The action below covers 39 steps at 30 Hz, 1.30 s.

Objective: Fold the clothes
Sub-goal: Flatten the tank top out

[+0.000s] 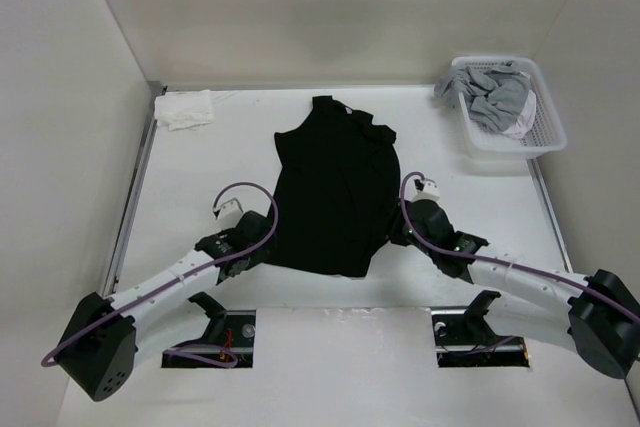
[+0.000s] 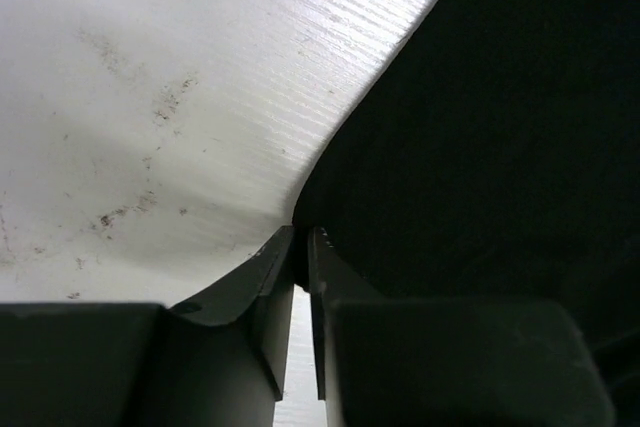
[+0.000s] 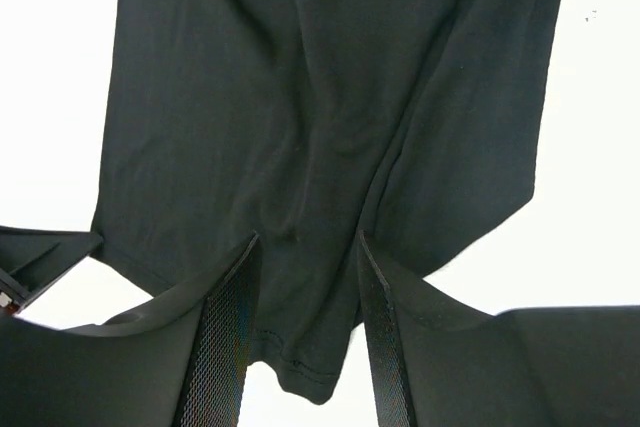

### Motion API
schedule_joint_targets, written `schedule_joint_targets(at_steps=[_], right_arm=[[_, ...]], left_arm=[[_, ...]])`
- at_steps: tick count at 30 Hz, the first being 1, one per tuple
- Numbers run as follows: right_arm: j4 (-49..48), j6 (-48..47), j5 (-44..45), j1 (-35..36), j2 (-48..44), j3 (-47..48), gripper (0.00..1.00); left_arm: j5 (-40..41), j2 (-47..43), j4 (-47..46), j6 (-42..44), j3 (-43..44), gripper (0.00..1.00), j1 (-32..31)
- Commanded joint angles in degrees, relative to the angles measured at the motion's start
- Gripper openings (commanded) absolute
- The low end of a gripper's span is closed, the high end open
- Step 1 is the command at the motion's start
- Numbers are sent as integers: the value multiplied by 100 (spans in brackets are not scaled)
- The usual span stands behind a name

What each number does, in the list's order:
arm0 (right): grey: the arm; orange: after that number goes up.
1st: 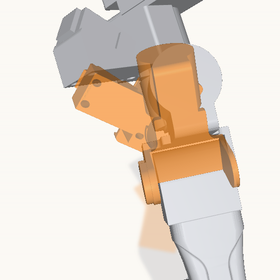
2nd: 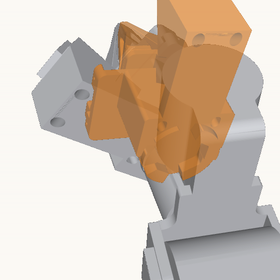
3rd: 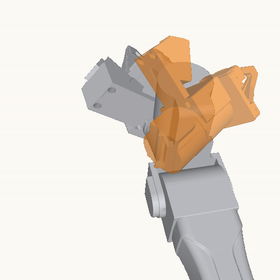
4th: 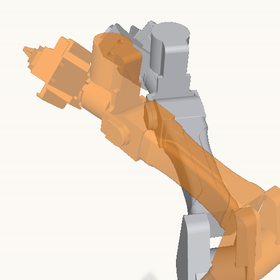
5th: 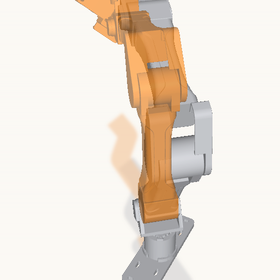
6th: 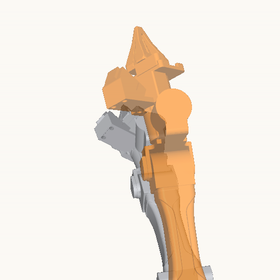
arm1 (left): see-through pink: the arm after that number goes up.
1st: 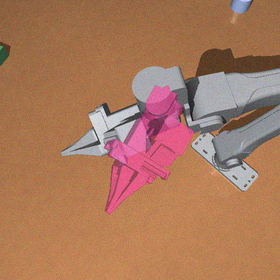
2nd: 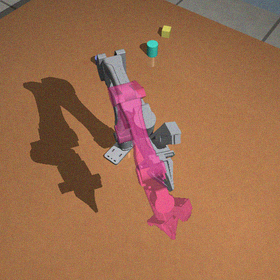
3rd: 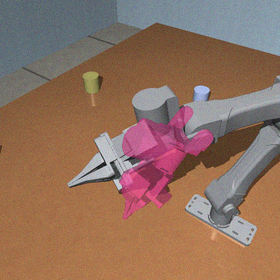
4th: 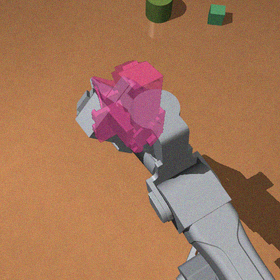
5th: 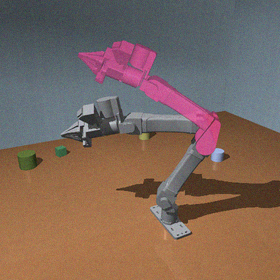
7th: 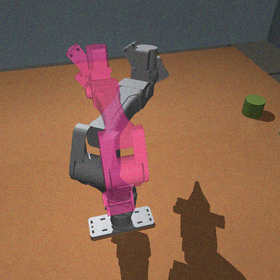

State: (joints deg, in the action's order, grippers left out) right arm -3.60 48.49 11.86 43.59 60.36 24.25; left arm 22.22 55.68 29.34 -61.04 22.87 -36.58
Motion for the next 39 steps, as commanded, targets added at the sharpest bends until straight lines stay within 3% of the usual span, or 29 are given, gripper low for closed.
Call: schedule_joint_targets(at_steps=[1, 6, 11, 22, 25, 27, 28, 30, 35, 39], right_arm=[[-282, 47, 62, 31, -15, -69, 49], [34, 73, 167, -180, 107, -87, 53], [263, 73, 308, -250, 257, 18, 54], [254, 73, 528, -233, 1636, 598, 54], [114, 73, 519, -233, 1988, 774, 44], [-35, 47, 546, -233, 2120, 879, 20], [-27, 47, 581, -233, 2042, 906, 9], [25, 47, 948, -32, 1386, 766, 4], [2604, 310, 591, 916, -1188, 1010, 7], [3857, 591, 309, 1436, -2255, 1406, 7]], left_arm=[[-77, -311, 79, 74, 59, 7, 59], [124, -1198, 256, 398, 717, 3, 94], [582, -1701, -146, 900, 1263, 3, 620], [-472, -1683, -1475, 1217, 745, 3, 1657], [-788, -1631, -1712, 1243, 684, 3, 1851], [-912, -1622, -1853, 1252, 692, 3, 1931], [-938, -1622, -1905, 1261, 727, 3, 1957], [-947, -1683, -1958, 1261, 876, 3, 2036], [-956, -1701, -2187, 1164, 1245, 3, 2300], [-974, -1482, -2389, 1138, 1237, 3, 2414]])
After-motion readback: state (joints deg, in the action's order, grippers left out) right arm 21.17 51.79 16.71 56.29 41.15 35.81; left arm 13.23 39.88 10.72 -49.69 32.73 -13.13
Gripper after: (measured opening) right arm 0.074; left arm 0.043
